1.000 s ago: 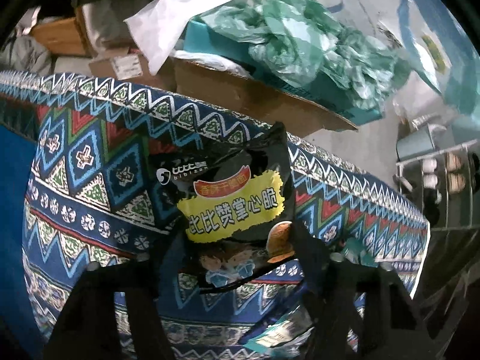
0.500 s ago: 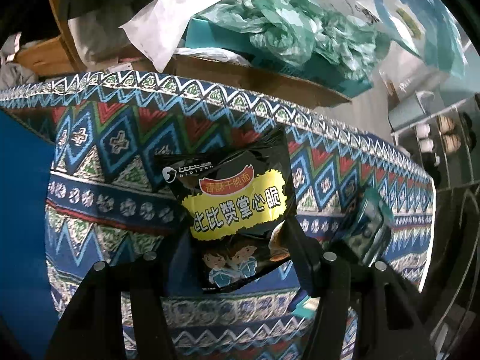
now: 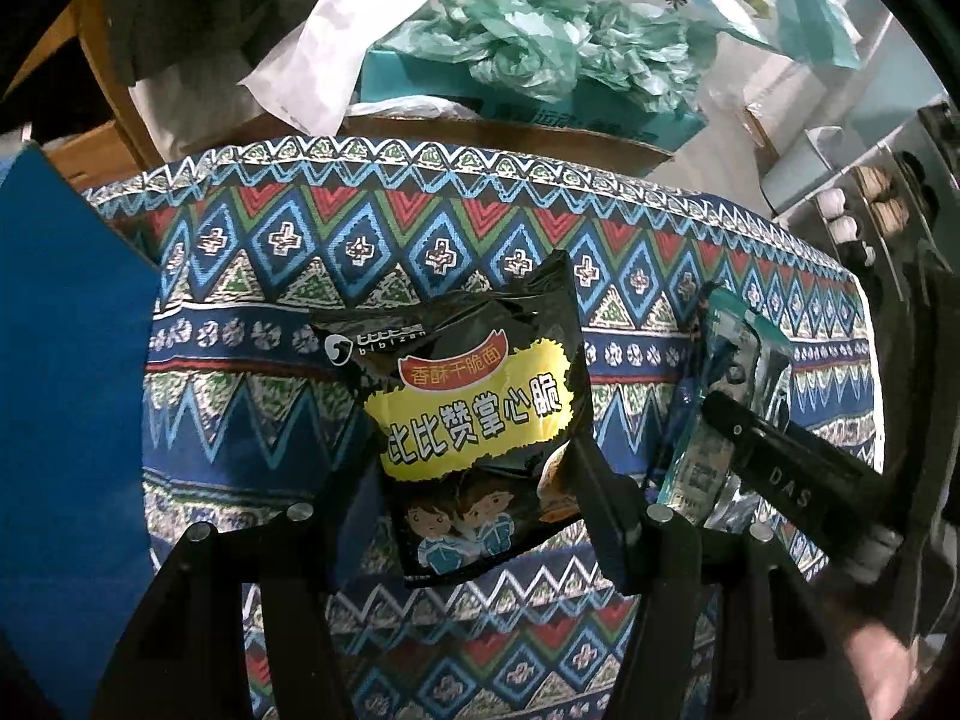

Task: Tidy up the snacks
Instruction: 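Lift both held packs off the tablecloth and hold them up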

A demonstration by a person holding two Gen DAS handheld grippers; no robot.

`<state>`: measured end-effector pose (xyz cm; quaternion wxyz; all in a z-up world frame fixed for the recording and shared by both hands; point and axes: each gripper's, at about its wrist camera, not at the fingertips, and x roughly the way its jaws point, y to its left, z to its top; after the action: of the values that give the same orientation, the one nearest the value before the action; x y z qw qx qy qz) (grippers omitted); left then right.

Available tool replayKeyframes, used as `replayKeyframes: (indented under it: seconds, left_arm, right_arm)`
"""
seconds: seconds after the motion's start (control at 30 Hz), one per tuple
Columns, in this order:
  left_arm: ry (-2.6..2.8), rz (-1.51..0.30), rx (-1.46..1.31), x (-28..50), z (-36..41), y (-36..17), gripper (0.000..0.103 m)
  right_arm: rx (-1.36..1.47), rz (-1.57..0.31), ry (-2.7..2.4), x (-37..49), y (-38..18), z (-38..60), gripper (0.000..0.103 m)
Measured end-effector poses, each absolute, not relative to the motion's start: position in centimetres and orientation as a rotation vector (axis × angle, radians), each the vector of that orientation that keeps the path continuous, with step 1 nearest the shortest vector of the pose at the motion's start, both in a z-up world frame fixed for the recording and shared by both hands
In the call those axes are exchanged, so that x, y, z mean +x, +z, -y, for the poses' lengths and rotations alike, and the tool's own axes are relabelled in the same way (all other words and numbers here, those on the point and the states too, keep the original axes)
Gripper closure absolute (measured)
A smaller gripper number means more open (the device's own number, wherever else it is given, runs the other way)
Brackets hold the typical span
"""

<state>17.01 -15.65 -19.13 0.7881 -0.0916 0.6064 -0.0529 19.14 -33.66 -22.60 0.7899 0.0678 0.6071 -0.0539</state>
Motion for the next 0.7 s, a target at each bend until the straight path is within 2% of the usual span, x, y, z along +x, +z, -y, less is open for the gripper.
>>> replayKeyframes:
  seconds: [0.3, 0.53, 0.57, 0.63, 0.67, 0.7]
  left_arm:
    - [-0.130, -1.294, -0.152, 14.8, 15.1, -18.0, 0.041]
    - [-0.146, -1.311, -0.132, 13.1, 14.7, -18.2, 0.041]
    - [-0.149, -1.311, -0.122, 12.9, 14.6, -18.3, 0.041]
    - [-0.150, -1.306, -0.106, 12.8, 14.6, -18.3, 0.041]
    - [-0.150, -1.302, -0.100, 12.7, 14.5, -18.3, 0.041]
    - [-0.149, -1.301, -0.098, 12.7, 14.4, -18.3, 0.041]
  right_arm:
    - [0.168, -1.384, -0.006, 17.6, -23.0, 34.9, 0.053]
    - [-0.012, -1.448, 0.099, 15.9, -22.9, 32.9, 0.053]
    - [-0.013, -1.445, 0.086, 15.8, -22.9, 32.9, 0.049]
    - [0.019, -1.432, 0.054, 15.5, -22.8, 33.1, 0.035]
    - [0.050, -1.426, 0.043, 15.4, -22.7, 33.2, 0.024]
    - [0.096, -1.411, 0.025, 15.3, -22.6, 33.6, 0.023]
